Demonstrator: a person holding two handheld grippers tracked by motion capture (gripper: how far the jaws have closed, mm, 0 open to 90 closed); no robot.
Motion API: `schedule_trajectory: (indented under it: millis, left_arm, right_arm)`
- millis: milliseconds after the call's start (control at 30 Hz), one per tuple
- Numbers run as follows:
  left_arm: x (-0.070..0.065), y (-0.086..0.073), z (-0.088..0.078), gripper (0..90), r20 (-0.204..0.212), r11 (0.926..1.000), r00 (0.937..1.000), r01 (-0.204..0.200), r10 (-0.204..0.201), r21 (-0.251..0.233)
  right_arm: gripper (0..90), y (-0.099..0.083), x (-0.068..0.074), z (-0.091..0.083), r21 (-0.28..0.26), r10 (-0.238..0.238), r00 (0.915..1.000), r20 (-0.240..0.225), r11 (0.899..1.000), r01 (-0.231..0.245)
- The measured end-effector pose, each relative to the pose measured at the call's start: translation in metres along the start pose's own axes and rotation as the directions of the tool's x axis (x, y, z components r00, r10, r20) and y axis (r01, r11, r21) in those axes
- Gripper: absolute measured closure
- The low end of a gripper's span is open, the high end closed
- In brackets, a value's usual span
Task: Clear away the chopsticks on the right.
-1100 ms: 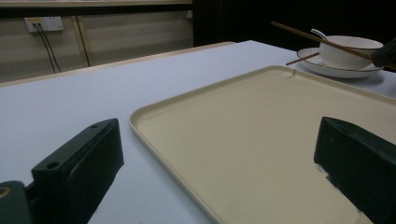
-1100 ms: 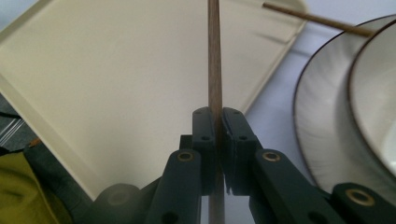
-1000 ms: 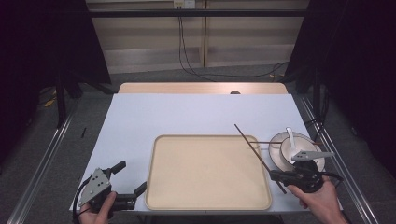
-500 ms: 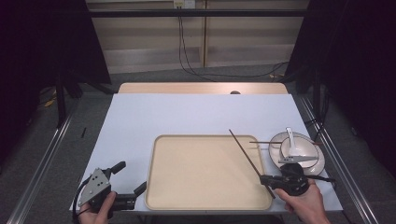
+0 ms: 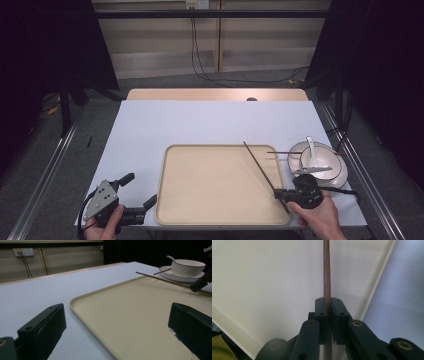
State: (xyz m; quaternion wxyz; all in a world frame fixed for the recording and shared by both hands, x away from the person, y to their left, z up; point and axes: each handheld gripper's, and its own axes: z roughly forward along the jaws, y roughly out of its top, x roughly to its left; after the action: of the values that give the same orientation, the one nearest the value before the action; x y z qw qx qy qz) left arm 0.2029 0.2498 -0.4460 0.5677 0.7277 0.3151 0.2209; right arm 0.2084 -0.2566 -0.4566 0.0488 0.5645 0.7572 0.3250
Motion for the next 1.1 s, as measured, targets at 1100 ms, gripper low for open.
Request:
schedule_trajectory:
  millis: [1100]
  left_arm:
    - [0.0015,-0.0005,-0.0011,1.6,-0.002,1.0000,1.0000,0.003,-0.003,0.002]
  right_arm:
    - [54.0,-0.0044,0.0010,-0.0002,0.007,-0.037,0.9993,-0.009,0.999,0.037]
